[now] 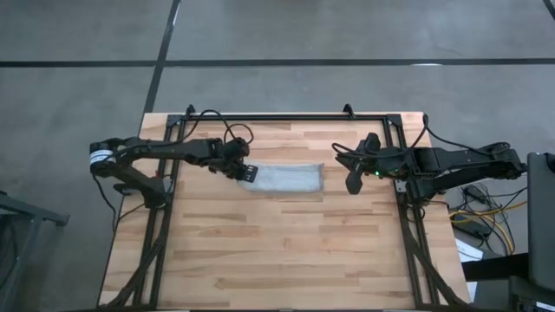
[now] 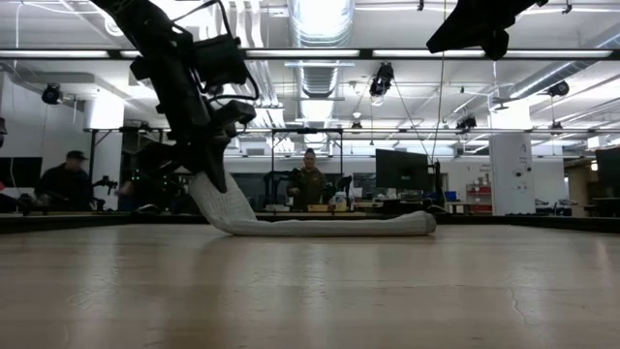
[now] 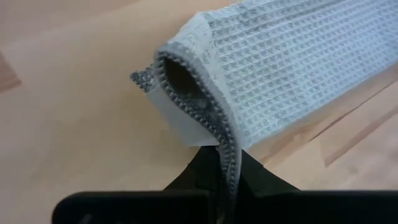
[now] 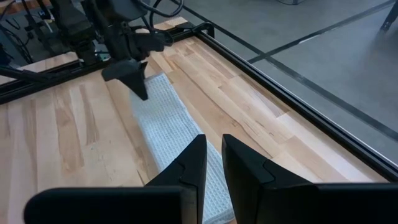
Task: Roll towel
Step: Roll the gray towel
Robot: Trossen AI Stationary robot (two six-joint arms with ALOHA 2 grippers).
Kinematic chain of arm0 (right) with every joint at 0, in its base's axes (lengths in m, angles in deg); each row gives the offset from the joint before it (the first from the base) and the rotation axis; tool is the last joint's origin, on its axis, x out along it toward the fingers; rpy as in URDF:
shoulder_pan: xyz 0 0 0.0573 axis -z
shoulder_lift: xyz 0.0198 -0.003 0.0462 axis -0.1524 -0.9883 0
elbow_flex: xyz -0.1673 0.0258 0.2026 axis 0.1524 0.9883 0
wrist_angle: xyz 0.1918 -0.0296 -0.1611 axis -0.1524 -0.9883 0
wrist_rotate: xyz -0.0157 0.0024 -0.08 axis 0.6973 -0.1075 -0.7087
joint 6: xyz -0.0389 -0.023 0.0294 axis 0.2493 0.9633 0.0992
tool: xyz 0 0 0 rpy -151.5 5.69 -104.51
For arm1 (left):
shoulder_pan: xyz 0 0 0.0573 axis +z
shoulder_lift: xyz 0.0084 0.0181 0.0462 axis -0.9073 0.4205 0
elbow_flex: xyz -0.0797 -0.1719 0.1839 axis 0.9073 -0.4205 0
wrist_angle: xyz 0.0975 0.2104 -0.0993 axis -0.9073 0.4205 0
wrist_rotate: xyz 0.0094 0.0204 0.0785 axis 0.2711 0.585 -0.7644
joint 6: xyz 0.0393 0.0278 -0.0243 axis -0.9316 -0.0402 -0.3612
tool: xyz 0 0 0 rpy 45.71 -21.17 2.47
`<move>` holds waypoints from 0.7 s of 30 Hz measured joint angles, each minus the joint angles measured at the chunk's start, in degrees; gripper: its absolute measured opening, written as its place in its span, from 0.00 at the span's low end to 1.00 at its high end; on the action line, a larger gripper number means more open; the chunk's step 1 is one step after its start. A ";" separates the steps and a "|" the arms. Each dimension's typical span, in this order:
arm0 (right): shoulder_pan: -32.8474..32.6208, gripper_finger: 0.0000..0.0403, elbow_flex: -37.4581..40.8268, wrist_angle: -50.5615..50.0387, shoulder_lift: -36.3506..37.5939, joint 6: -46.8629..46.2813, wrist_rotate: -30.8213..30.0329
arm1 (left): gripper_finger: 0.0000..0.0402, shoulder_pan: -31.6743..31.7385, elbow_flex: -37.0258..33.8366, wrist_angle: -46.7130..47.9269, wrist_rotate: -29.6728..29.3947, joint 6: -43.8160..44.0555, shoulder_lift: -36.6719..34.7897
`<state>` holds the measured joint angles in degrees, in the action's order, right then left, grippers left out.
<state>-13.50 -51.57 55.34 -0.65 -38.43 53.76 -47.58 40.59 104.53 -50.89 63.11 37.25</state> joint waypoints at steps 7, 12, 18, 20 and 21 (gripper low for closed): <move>0.00 0.12 0.00 0.01 -0.02 0.00 0.02 | 0.03 -0.12 -0.12 -5.47 -0.24 -8.44 0.00; 0.00 0.12 0.00 0.01 -0.04 0.00 0.00 | 0.03 -0.10 -0.12 -8.15 -0.63 -11.98 0.06; -0.01 0.12 0.01 0.01 -0.04 0.00 0.01 | 0.03 -0.22 -0.15 -10.23 -0.50 -12.71 0.22; -0.02 0.12 0.00 0.01 -0.04 0.00 0.02 | 0.04 -0.50 -0.18 -11.12 -0.35 -14.00 0.22; -0.02 0.12 0.00 -0.01 -0.04 0.00 0.02 | 0.03 -0.61 -0.18 -11.41 -0.30 -14.54 0.22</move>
<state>-13.52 -51.57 55.33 -0.70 -38.43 53.78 -48.19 40.40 93.12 -51.20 48.57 37.46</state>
